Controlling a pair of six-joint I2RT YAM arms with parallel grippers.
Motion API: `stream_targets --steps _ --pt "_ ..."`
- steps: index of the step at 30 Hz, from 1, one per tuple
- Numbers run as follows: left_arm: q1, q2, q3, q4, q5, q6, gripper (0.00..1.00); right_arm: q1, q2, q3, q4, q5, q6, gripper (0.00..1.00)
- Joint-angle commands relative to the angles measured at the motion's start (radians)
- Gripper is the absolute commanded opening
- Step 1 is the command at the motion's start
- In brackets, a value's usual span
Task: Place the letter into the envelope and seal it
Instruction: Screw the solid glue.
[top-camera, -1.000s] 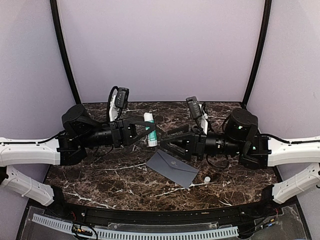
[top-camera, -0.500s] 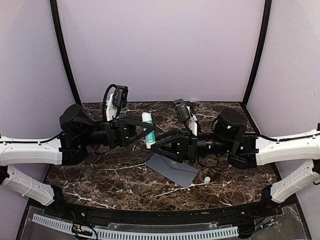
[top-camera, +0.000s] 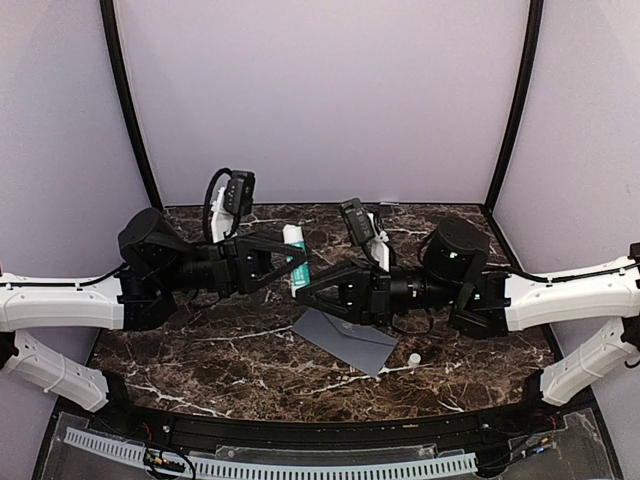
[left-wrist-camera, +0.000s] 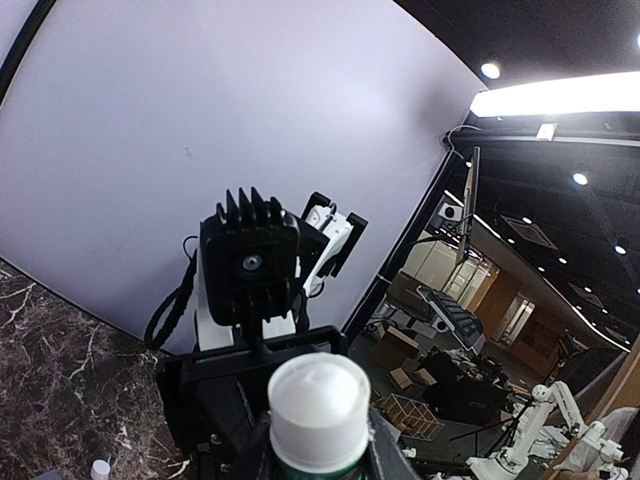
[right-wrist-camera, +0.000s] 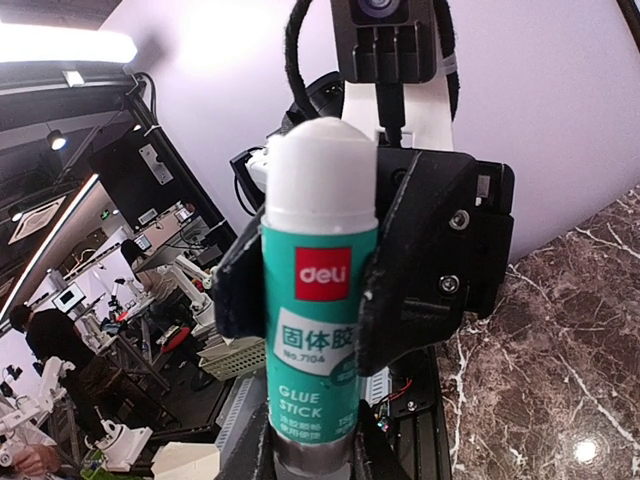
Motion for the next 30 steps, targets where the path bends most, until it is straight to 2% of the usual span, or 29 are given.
stream_targets --steps 1,5,12,23,30 --pt "0.005 -0.021 -0.004 -0.065 -0.031 0.059 0.00 0.005 -0.025 -0.001 0.038 0.055 -0.002 0.12" --pt "0.005 -0.040 -0.007 -0.188 -0.103 0.128 0.00 0.001 -0.045 0.008 -0.066 0.137 -0.023 0.10" --pt "0.005 -0.053 -0.001 -0.412 -0.256 0.226 0.00 -0.001 -0.014 0.108 -0.371 0.383 -0.068 0.05" --pt "0.004 -0.042 -0.030 -0.496 -0.506 0.156 0.00 0.039 0.206 0.399 -0.713 0.733 -0.114 0.05" --pt "0.004 -0.033 -0.063 -0.458 -0.537 0.087 0.00 0.081 0.323 0.560 -0.860 0.888 -0.124 0.05"
